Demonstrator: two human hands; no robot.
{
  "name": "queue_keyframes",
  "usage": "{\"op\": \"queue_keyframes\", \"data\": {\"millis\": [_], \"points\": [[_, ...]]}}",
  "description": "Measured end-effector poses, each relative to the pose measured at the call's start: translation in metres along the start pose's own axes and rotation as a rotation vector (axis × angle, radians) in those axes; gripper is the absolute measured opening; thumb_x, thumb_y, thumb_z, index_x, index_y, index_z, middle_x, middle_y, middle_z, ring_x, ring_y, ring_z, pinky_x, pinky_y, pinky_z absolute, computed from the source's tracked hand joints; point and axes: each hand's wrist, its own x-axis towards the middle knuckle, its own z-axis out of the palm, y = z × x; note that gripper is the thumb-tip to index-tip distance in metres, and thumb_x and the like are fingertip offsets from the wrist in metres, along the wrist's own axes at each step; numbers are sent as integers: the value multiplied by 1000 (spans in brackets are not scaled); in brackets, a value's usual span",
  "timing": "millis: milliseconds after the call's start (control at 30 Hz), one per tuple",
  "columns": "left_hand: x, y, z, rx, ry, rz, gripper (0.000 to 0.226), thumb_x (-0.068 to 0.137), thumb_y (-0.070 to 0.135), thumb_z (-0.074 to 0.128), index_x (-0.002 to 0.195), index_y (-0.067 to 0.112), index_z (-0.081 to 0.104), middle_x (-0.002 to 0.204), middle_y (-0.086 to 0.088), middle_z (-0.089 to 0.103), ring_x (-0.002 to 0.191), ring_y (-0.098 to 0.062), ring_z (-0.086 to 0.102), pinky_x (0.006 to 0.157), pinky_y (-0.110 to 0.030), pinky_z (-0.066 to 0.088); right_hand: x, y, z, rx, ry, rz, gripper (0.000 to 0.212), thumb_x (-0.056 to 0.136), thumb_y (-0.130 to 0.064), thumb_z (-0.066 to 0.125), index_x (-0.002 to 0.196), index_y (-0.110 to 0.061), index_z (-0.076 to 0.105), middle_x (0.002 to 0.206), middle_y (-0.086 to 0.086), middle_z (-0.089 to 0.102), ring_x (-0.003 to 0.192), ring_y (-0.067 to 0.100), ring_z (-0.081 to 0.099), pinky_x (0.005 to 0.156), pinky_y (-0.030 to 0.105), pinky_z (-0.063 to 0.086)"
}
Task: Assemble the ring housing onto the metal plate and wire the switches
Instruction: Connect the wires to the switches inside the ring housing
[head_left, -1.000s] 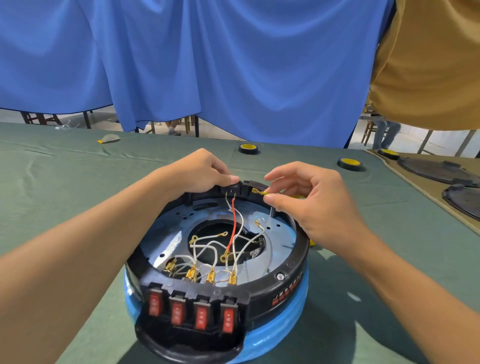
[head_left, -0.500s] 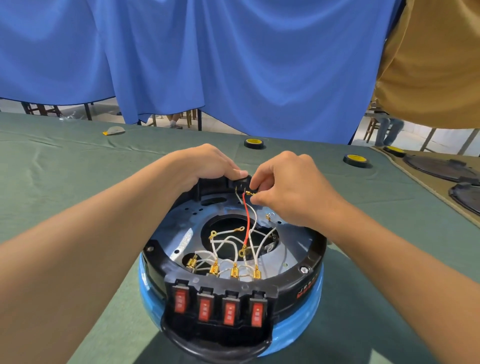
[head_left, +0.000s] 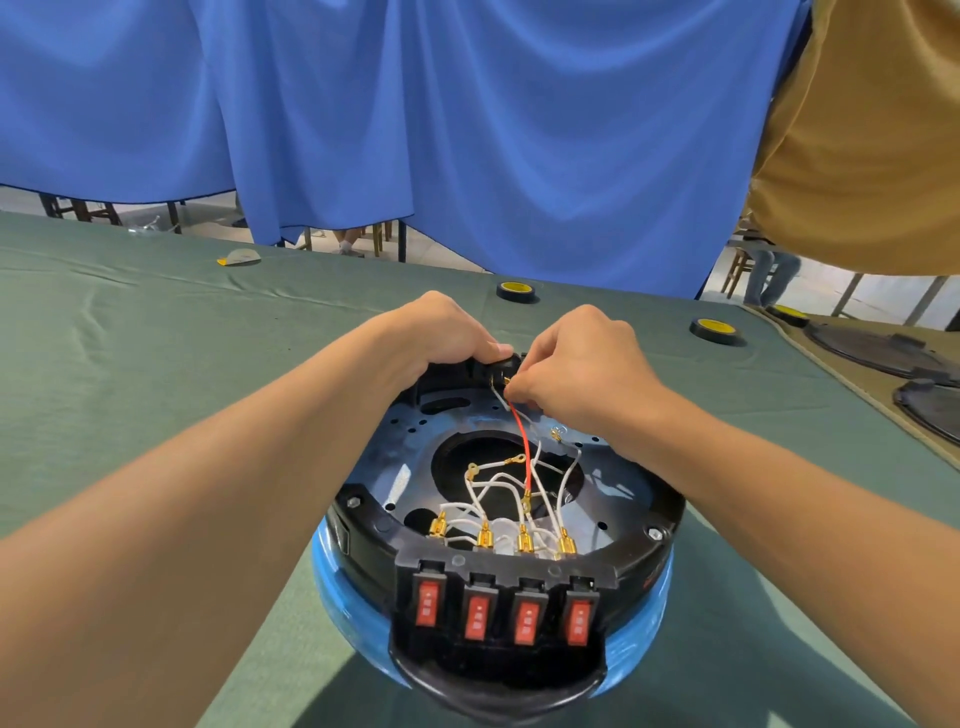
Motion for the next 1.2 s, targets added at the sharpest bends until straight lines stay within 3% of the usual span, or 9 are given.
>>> {"op": "queue_keyframes", "data": {"millis": [267,600,767,967,1200], "points": [[-3,1,1,-2,-9,11,52,82,37,78,124,9,65,124,-10,64,114,-31,59,101,-42,49,4,-1,8,0,66,2,11,69,-18,75,59,-21,72,72,8,69,86,27,62,71,38,58],[-3,0,0,-13,-11,22,51,81,36,79,121,8,66,120,-11,66,110,-31,61,99,-42,51,1,0,11,-23,66,-7,9,66,-15,73,58,-20,74,66,8,68,78,27,63,66,39,58],[-4,0,1,11,-2,49,50,83,36,77,122,7,66,123,-10,65,114,-30,60,101,-41,49,1,1,12,-32,82,-19,9,70,-16,72,62,-18,75,67,7,68,82,24,59,65,33,55],[-5,1,1,25,3,62,45,86,35,74,121,7,67,124,-10,65,115,-29,59,102,-40,48,0,0,13,-53,100,-40,9,74,-16,73,65,-18,76,62,0,65,69,14,58,53,24,47],[-7,1,2,37,-3,70,44,88,35,71,123,8,66,127,-10,64,118,-29,57,104,-41,47,1,0,16,-82,100,-70,11,78,-16,73,68,-18,76,68,1,68,75,19,62,66,34,56]]}}
